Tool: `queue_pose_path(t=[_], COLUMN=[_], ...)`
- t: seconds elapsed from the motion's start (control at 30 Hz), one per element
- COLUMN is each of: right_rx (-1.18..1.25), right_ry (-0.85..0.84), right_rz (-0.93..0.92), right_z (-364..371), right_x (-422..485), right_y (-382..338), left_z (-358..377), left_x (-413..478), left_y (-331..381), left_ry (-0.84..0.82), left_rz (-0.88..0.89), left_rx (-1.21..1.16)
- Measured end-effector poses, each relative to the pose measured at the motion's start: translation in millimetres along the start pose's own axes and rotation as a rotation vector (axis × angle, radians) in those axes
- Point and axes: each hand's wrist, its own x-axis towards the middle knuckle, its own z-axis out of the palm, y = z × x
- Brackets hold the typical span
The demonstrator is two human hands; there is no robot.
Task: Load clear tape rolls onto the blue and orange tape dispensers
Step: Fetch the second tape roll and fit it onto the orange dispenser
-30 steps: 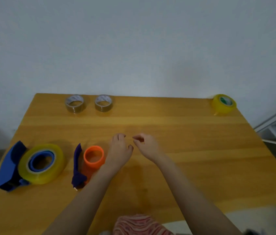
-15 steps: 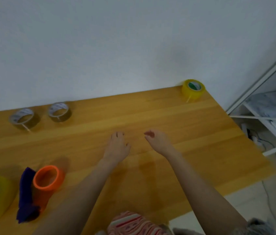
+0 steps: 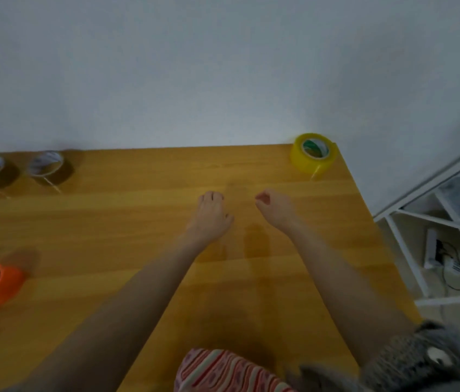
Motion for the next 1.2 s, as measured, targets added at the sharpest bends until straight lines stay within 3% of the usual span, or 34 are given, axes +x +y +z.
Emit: queue_pose_path(t=[0.2,0.47,0.77,0.9,1.2], right_rx=[-0.047,-0.235,-0.268,-0.421,-0.026], right_ry=[0.063,0.122,-0.053,-0.032,0.166], right_rz=[-0.018,0.074,0.155,0.135,0.013], right_z=[-34,-62,-76,-80,-7], right_x=[46,102,139,139,52], right_y=[40,81,104,103,73], left_z=[17,29,51,55,66], left_x=[25,35,37,35,47], left_y=[42,42,32,19,40], left_ry=[-0.027,-0.036,-0.071,-0.084,-0.074], left_rz=[-0.006,-0.013,0.0,-0.079,-0.196], left_rx=[-0.05,-0.063,-0.065,-0.085,-0.254])
